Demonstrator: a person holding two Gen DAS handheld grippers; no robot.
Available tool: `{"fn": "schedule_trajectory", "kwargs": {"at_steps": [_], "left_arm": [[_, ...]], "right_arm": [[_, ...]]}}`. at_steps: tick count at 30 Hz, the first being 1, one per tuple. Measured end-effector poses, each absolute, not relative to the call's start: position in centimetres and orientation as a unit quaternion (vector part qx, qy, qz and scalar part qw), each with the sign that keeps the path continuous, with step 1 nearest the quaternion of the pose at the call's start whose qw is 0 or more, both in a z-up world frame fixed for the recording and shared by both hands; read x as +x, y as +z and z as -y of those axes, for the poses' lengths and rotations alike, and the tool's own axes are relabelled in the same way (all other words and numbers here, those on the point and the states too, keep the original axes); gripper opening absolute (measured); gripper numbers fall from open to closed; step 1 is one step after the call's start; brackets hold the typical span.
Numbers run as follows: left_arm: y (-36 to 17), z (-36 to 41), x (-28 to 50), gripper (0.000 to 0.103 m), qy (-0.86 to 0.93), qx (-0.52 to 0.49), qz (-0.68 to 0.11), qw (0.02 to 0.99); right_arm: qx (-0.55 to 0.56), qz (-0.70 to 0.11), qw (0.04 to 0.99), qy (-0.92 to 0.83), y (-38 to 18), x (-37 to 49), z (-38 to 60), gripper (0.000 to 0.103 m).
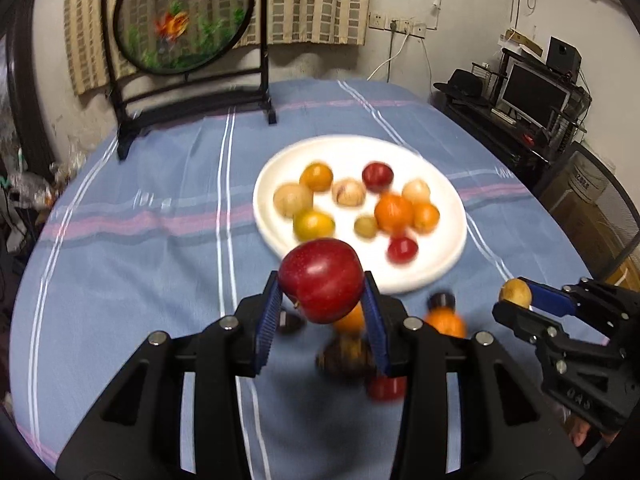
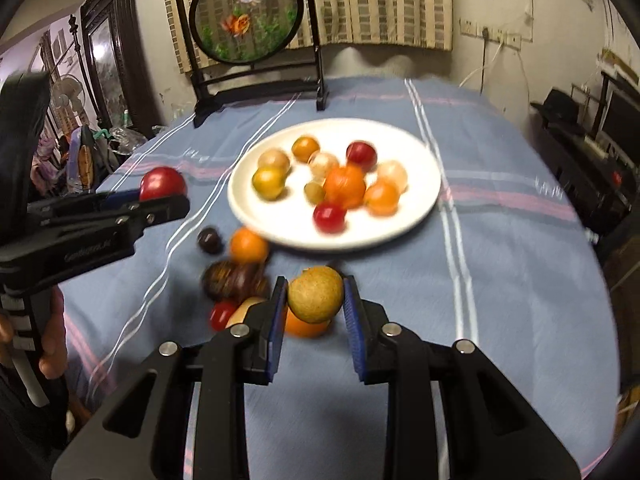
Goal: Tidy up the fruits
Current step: 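Place the plum and small fruit on the white plate, open both tools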
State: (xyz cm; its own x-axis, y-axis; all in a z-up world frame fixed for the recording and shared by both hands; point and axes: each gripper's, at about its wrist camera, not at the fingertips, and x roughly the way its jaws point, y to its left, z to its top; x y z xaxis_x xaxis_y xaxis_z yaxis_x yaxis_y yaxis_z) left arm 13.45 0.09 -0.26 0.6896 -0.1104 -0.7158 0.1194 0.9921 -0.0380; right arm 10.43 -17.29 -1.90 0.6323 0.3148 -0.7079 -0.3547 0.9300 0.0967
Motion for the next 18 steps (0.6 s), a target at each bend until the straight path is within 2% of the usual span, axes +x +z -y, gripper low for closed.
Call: {"fn": "schedule_trajectory", "kwargs": {"at_steps": [7,13,18], "left_arm": [[0.1,1.5,21.5,0.04,-0.06,0.0,-0.405,0.912],[-1.7,2.2,25.7,0.041,-0.057,0.001,-0.427,0.902],[-3.0,2.2,27.4,0.041,-0.052,0.005,-0.439,0.897]], "right_arm": [[-0.046,-0.373,0.911,0.169,-0.6,18.4,16.5,0.028],[-0.052,-0.4,0.9,0.167,-3.0,24.8,15.4,0.028],[-0.048,-0.408,0.897,0.166,-4.2,26.2,15.4,0.028]]}}
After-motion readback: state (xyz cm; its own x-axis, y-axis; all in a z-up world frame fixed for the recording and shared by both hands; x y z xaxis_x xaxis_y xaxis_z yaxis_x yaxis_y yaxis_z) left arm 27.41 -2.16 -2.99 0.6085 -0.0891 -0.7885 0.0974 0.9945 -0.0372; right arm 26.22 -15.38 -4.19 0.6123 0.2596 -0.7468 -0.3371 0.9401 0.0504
